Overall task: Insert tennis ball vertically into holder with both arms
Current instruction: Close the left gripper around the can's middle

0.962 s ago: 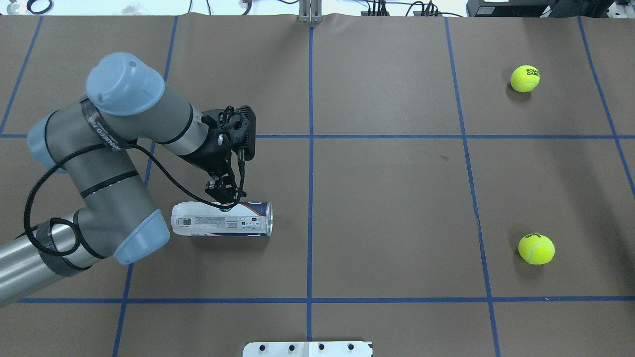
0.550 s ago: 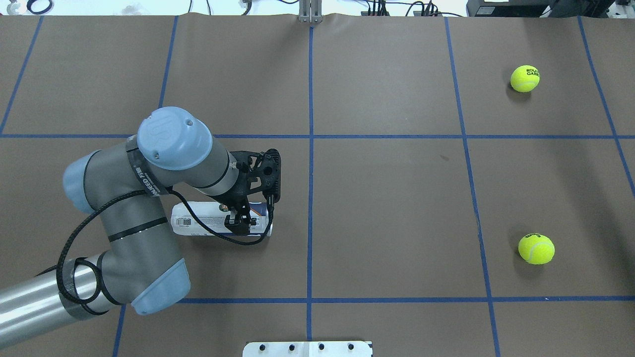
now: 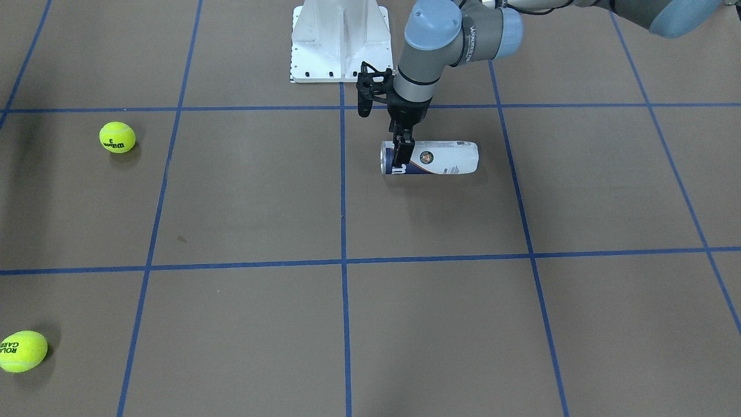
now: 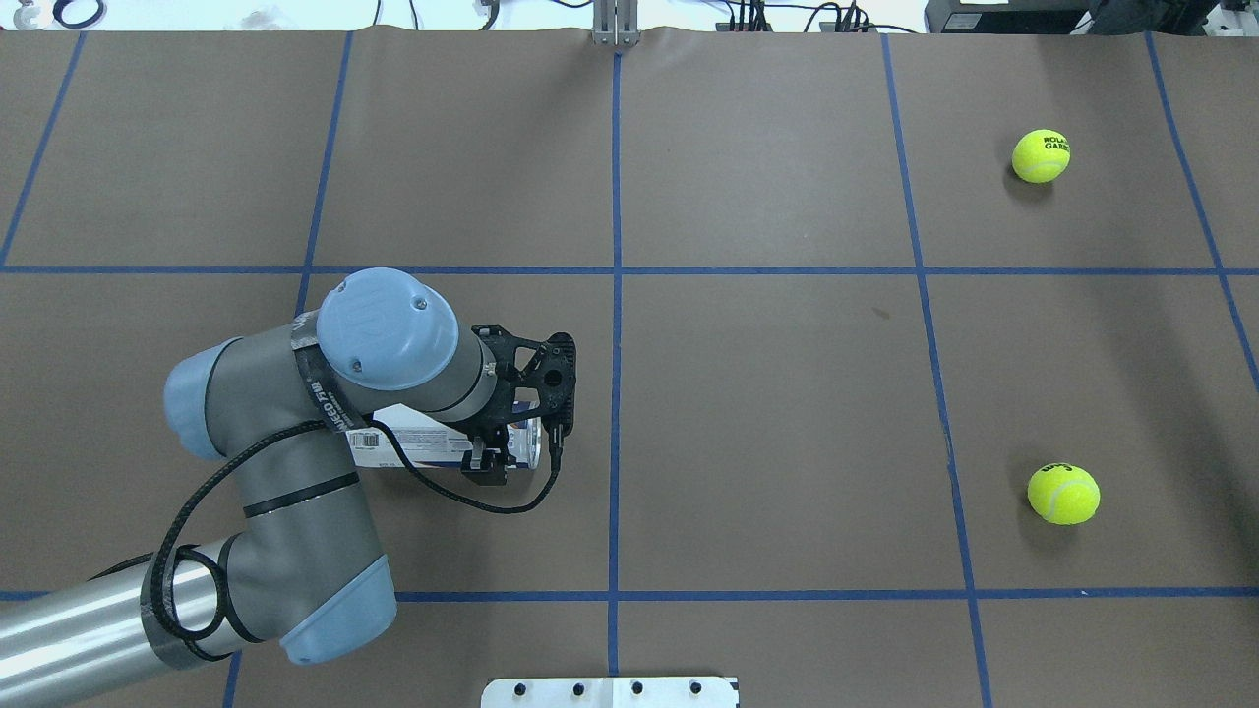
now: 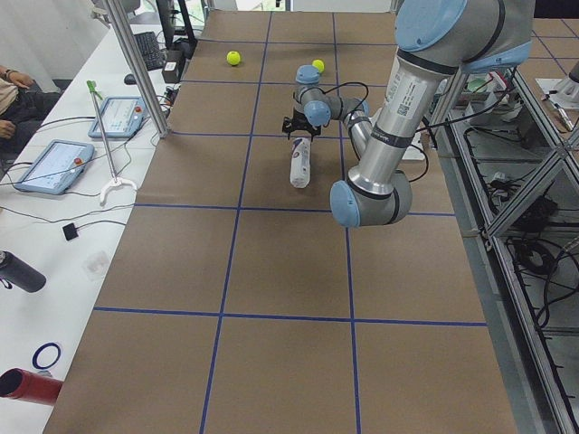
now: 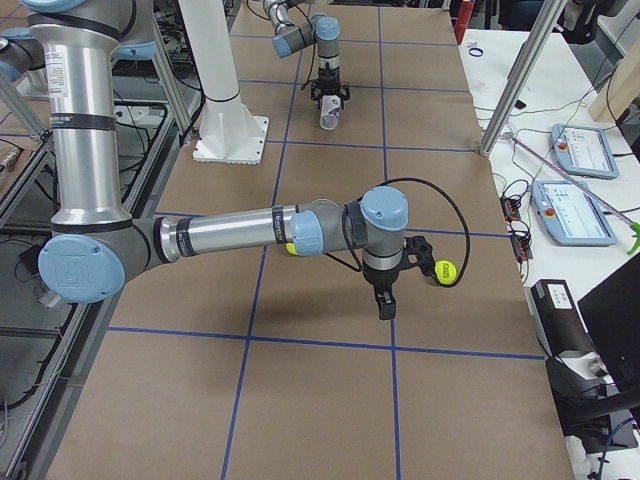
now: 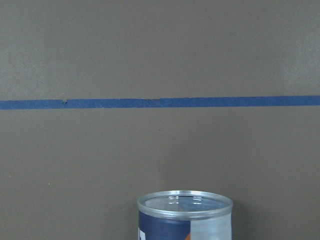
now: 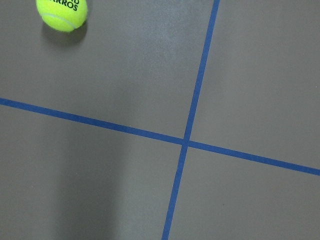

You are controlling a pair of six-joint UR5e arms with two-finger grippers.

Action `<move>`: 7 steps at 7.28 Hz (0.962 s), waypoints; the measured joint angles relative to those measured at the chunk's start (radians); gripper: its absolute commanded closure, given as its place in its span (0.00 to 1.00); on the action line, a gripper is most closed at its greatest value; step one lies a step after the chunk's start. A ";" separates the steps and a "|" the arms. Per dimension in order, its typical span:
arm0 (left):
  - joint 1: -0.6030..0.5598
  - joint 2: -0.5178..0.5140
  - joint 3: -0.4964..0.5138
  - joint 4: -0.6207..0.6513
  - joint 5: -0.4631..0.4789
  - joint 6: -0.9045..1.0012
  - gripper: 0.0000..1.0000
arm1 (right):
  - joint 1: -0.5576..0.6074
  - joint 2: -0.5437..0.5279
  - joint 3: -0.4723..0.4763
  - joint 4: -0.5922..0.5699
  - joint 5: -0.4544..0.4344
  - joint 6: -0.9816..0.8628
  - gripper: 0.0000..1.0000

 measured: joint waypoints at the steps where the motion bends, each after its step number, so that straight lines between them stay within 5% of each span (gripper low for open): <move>1: 0.003 -0.006 0.007 0.000 0.005 0.000 0.00 | 0.000 0.000 -0.001 0.000 0.000 0.000 0.00; 7: 0.014 -0.052 0.109 -0.002 0.021 -0.007 0.00 | 0.000 0.000 -0.002 0.000 0.000 0.000 0.00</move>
